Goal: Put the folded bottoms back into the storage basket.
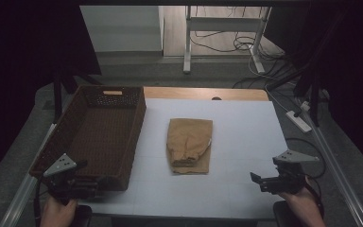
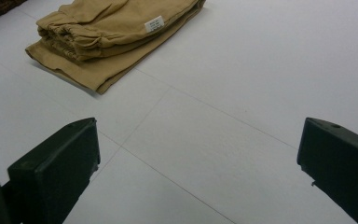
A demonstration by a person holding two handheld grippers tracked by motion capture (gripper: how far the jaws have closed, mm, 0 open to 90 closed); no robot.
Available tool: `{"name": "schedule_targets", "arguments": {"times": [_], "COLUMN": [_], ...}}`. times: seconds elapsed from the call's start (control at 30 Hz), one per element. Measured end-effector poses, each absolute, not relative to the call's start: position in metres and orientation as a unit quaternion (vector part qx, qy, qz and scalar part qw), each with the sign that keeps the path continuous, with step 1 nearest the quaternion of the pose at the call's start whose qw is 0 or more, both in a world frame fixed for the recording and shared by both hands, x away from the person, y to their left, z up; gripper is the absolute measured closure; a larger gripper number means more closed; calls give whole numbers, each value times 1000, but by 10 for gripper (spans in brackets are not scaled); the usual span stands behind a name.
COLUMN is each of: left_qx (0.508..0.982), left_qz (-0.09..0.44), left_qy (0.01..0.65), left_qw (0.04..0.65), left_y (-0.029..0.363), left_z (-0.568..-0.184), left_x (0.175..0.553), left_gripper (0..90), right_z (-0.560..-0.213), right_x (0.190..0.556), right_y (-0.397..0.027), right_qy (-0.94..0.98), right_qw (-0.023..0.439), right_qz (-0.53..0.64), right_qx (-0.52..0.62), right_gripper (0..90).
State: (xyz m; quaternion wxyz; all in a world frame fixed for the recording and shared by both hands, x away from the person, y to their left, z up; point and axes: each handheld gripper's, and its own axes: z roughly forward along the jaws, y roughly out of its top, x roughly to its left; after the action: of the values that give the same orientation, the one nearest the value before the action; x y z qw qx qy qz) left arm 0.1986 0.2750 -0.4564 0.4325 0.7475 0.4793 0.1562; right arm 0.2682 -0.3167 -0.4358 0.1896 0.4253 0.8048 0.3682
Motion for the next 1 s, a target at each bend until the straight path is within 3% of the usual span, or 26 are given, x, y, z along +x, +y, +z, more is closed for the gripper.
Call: {"name": "schedule_targets", "arguments": {"times": [1.0], "left_qx": [768], "left_qz": [133], "left_qy": [446], "left_qw": [440], "left_y": [235], "left_z": [-449], "left_x": [210], "left_gripper": [0], "right_z": [-436], "right_x": [269], "right_y": [-315], "right_qy": [809], "right_qw": [191], "right_qz": [361], "right_qx": [422], "right_gripper": [0]}}
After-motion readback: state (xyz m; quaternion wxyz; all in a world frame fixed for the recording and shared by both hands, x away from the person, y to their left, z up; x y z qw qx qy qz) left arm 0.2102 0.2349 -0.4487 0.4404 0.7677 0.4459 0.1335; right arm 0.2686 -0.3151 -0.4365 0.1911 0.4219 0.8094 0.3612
